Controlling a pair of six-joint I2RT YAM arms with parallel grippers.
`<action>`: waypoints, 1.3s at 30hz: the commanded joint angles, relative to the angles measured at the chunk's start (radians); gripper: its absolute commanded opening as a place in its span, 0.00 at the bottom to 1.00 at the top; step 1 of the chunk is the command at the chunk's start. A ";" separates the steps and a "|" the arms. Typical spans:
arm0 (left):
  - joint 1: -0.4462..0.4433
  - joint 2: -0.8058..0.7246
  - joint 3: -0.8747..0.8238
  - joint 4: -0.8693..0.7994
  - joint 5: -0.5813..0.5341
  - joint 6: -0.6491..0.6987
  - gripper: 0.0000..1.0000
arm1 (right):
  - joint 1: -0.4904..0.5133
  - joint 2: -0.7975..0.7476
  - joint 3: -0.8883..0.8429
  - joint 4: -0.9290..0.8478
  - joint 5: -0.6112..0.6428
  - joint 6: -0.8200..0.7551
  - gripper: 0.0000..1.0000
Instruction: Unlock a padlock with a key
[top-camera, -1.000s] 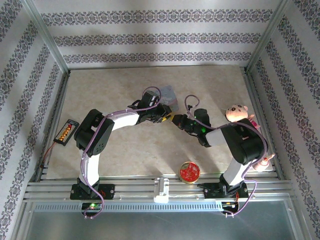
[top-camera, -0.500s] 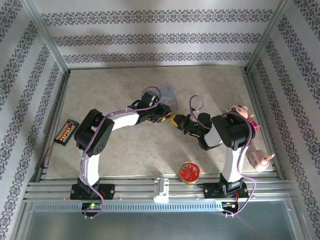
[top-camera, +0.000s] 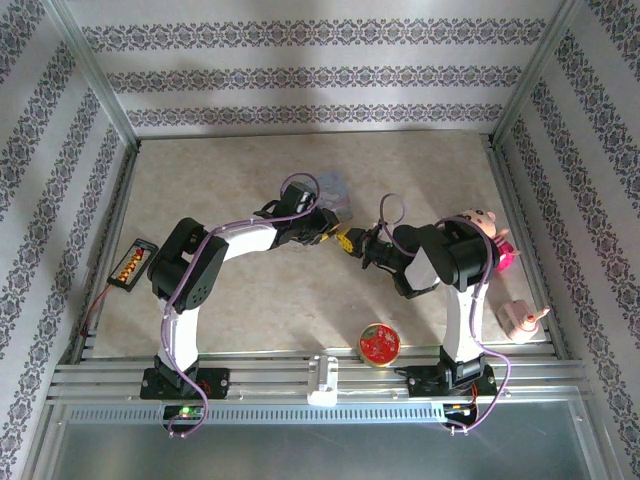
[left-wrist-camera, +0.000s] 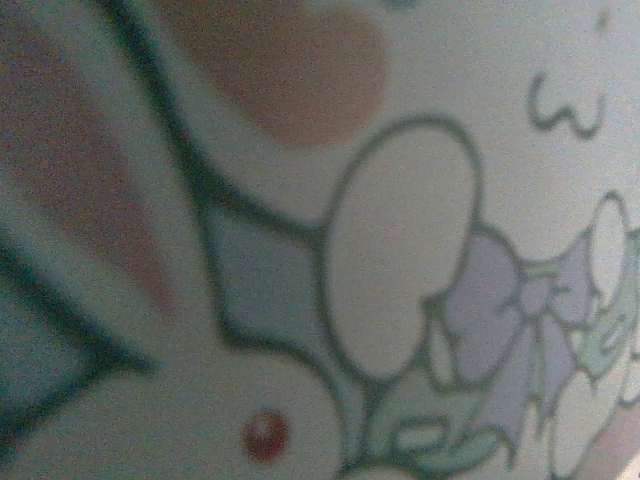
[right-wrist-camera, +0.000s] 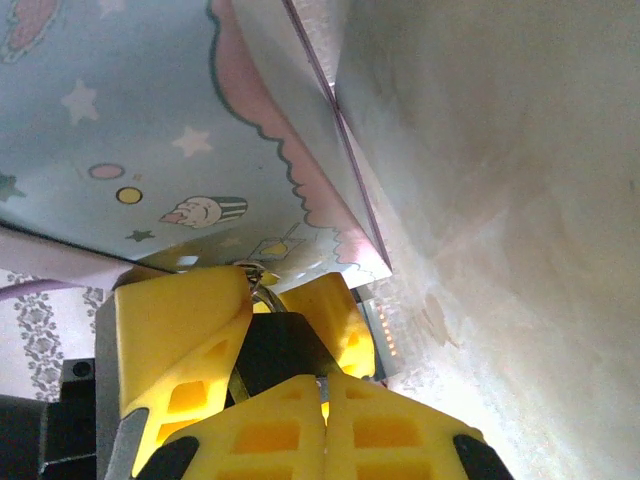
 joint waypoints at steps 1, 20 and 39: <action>-0.037 -0.030 -0.017 -0.032 0.218 -0.044 0.00 | -0.006 0.044 0.055 -0.039 0.102 0.090 0.00; -0.019 -0.034 -0.022 -0.087 0.154 -0.074 0.00 | -0.050 -0.021 -0.063 -0.041 0.130 -0.111 0.39; -0.006 -0.040 0.033 -0.213 0.117 0.007 0.00 | 0.016 -0.648 0.049 -1.151 0.386 -0.851 0.44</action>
